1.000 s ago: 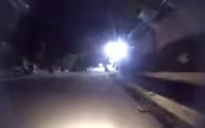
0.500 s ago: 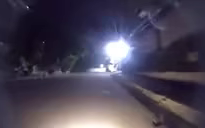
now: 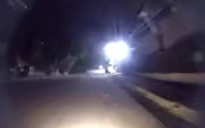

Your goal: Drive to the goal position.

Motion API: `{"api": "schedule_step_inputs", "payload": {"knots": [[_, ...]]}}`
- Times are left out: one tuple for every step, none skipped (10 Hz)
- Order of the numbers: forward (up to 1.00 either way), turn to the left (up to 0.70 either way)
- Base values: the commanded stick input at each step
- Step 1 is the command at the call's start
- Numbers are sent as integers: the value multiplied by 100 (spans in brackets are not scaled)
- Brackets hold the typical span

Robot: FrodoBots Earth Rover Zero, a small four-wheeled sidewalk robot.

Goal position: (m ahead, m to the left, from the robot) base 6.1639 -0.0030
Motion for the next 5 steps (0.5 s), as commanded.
{"api": "schedule_step_inputs", "payload": {"knots": [[70, 0], [70, 0], [70, -21], [70, -21], [70, -8]]}}
